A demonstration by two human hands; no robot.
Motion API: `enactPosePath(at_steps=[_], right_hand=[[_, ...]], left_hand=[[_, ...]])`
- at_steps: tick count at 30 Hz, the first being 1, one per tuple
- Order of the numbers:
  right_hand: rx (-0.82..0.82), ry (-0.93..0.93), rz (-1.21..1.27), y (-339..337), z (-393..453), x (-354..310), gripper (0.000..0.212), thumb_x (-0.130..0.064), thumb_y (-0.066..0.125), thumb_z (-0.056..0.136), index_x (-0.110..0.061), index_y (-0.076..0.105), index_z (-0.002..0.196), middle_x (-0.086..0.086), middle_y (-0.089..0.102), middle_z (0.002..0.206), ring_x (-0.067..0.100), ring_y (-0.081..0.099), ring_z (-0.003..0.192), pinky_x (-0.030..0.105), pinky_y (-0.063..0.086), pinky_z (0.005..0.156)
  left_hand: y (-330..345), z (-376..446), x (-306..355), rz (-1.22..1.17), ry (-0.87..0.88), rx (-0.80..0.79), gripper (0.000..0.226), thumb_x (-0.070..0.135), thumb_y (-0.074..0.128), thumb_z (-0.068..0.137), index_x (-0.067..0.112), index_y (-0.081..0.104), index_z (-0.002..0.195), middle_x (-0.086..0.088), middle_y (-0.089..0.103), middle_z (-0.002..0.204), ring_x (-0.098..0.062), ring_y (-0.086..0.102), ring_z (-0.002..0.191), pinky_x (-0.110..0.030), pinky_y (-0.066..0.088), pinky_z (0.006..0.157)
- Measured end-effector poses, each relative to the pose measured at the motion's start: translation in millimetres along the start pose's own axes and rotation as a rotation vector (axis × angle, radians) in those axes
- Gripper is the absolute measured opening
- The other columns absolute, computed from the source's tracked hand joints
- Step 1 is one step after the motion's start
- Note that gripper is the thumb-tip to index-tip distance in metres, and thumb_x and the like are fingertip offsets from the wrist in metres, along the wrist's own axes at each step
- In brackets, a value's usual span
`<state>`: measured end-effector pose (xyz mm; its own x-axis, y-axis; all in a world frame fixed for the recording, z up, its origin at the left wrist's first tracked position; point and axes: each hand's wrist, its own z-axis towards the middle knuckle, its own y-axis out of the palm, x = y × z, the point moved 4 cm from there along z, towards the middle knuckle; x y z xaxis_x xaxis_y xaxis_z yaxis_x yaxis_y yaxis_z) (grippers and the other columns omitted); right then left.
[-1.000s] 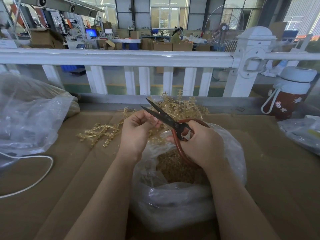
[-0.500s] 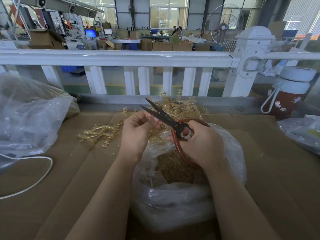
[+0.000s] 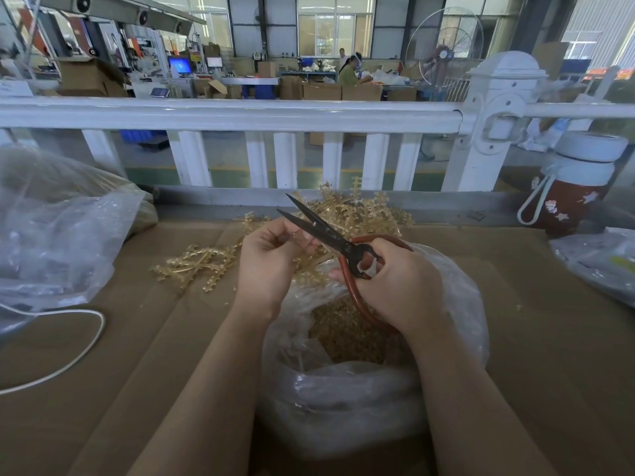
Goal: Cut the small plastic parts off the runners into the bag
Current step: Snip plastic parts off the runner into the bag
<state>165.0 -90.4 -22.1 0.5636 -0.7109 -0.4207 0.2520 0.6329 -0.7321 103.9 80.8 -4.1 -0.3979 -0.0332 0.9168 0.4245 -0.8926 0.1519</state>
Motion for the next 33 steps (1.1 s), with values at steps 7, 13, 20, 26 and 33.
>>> enactPosePath(at_steps=[7,13,20,26,33], right_hand=[[0.011,0.001,0.045,0,1,-1,0.070,-0.095,0.044,0.064,-0.035,0.068,0.090,-0.020,0.064,0.075,-0.010,0.050,0.067,0.005,0.032,0.057],[0.000,0.024,0.049,2,1,1,0.064,-0.089,0.050,0.068,-0.032,0.069,0.090,-0.019,0.065,0.074,-0.004,0.055,0.068,0.010,0.041,0.059],[0.021,0.134,0.295,5,1,6,0.046,-0.075,0.068,0.071,-0.031,0.071,0.082,-0.017,0.067,0.066,0.002,0.062,0.063,0.027,0.054,0.058],[0.011,0.187,0.454,7,1,7,0.041,-0.067,0.069,0.070,-0.030,0.074,0.087,-0.012,0.070,0.073,0.006,0.066,0.069,0.039,0.061,0.066],[-0.083,0.116,0.575,5,3,2,0.013,-0.040,0.084,0.078,-0.034,0.073,0.077,-0.018,0.071,0.073,0.001,0.067,0.065,0.020,0.054,0.058]], left_hand=[[-1,1,0,-0.018,0.003,-0.009,0.027,-0.007,0.059,0.091,0.012,0.070,0.075,-0.003,0.071,0.073,-0.014,0.062,0.071,-0.024,0.054,0.075],[0,0,0,-0.029,-0.005,-0.027,0.036,-0.004,0.061,0.091,0.021,0.073,0.069,-0.001,0.070,0.071,-0.014,0.062,0.071,-0.024,0.055,0.076],[-1,3,-8,-0.104,-0.166,-0.021,0.012,0.000,0.062,0.092,0.006,0.071,0.089,0.000,0.070,0.070,-0.008,0.061,0.062,-0.018,0.050,0.061],[0,4,-9,-0.125,-0.205,-0.067,0.011,0.000,0.060,0.093,0.004,0.071,0.092,-0.002,0.070,0.071,-0.009,0.058,0.060,-0.019,0.048,0.058],[0,4,-11,-0.109,-0.232,-0.046,0.010,0.001,0.061,0.093,0.003,0.070,0.092,-0.002,0.068,0.070,-0.011,0.056,0.061,-0.024,0.046,0.062]])
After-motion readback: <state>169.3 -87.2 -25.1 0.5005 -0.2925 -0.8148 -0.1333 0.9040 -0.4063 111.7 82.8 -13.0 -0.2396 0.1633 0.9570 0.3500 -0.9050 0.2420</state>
